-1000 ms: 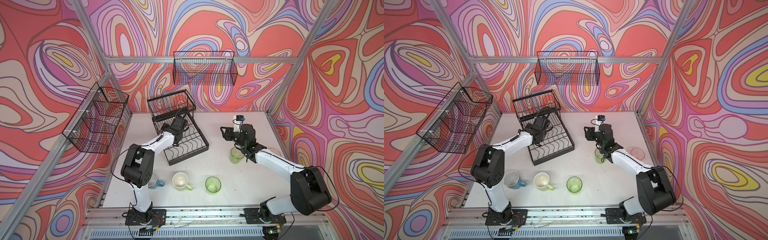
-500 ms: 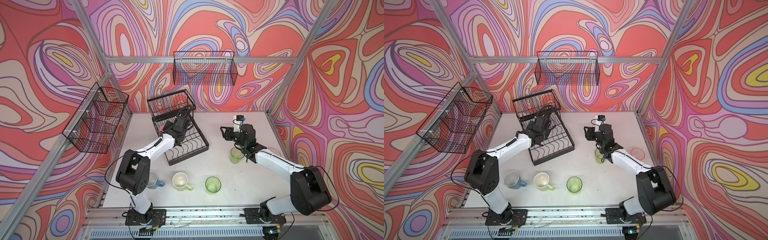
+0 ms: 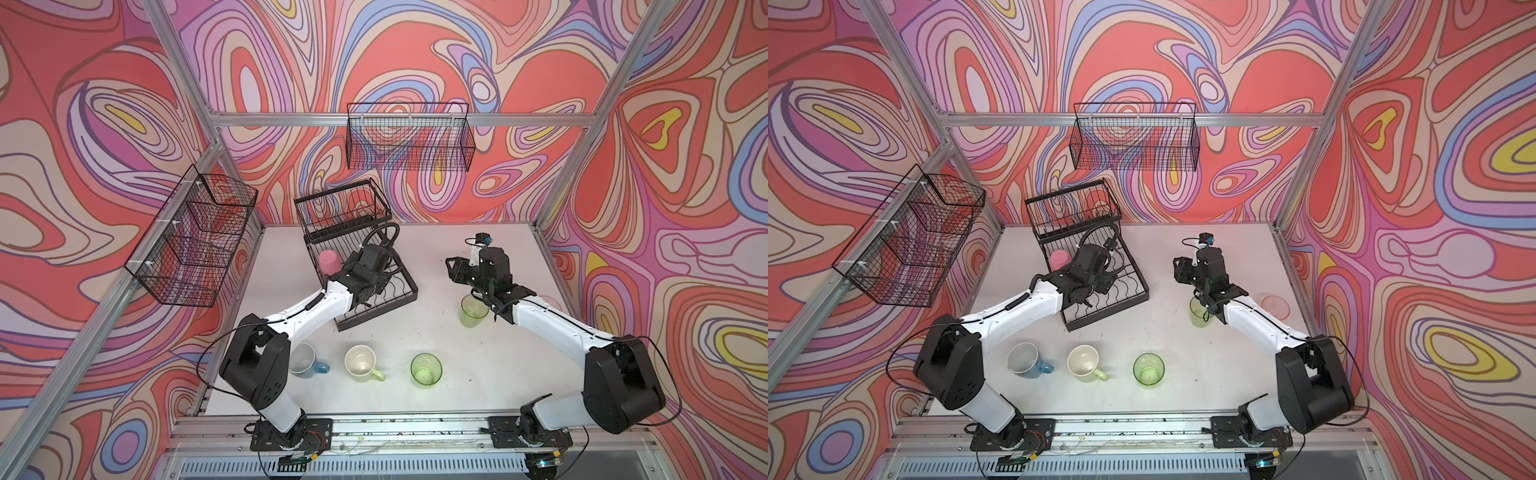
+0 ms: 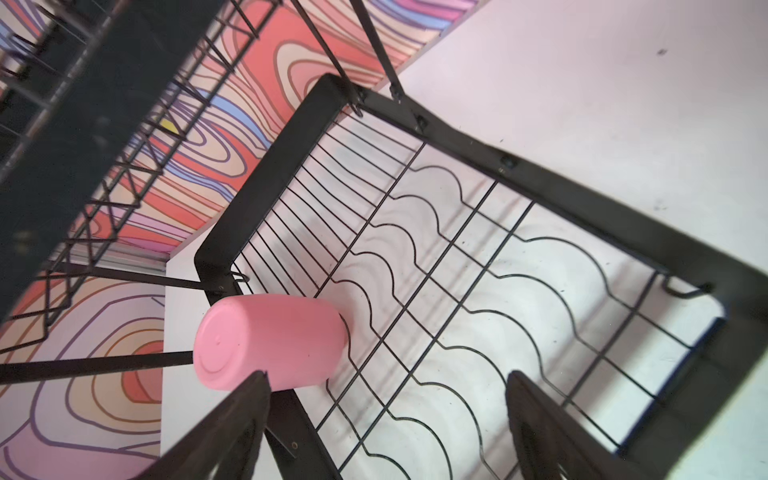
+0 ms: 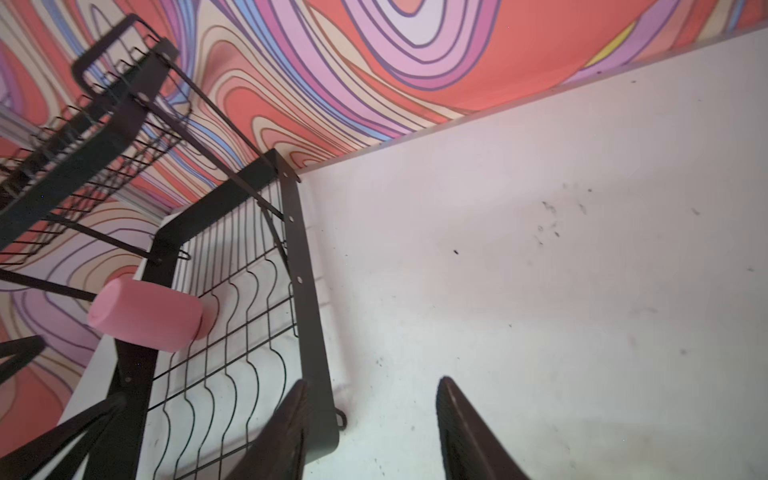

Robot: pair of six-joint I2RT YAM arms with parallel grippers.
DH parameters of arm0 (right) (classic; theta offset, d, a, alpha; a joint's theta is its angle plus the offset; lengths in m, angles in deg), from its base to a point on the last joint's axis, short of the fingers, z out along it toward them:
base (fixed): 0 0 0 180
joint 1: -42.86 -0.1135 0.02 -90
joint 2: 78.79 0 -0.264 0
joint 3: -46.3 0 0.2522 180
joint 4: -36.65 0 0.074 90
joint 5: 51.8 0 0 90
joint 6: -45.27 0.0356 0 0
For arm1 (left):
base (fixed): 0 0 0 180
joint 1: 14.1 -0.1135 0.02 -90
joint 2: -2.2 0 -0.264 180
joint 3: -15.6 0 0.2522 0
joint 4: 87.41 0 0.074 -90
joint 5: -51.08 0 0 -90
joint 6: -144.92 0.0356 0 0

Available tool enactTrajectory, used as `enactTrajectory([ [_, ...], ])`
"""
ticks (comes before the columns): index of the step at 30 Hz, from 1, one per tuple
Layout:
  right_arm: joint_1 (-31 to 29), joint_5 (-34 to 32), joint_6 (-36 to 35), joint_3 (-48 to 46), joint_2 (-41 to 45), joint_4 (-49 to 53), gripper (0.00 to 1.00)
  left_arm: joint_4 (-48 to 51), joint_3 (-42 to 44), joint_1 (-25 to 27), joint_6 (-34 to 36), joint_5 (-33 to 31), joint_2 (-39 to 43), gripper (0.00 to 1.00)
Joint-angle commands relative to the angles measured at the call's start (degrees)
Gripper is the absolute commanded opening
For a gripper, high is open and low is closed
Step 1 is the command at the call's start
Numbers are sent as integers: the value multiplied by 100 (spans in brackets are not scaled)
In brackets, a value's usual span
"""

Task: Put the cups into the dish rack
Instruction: 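Open the left gripper and lift it away from the pink cup, then move the left gripper toward the blue mug while the right moves over the cream cup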

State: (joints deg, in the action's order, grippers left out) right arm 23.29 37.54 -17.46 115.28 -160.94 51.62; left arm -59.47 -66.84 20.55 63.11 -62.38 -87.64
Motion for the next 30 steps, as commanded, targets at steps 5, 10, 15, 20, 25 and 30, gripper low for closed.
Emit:
enactTrajectory([
  [5,-137,-591,130,939,90,2049,49,895,183,387,-671,470,731,91],
  [10,-637,-753,0,897,363,2456,49,1411,385,562,-1705,890,1356,90],
  [15,-1264,-775,-214,859,356,2611,48,2058,550,861,-2537,753,1788,90],
  [20,-1557,-403,-377,679,441,2591,47,2704,771,981,-3173,615,2336,89],
  [25,-1863,-163,-499,569,601,2799,46,3330,973,997,-3707,540,2758,89],
  [30,-2294,49,-816,721,486,2840,46,3883,988,997,-3962,338,3085,89],
])
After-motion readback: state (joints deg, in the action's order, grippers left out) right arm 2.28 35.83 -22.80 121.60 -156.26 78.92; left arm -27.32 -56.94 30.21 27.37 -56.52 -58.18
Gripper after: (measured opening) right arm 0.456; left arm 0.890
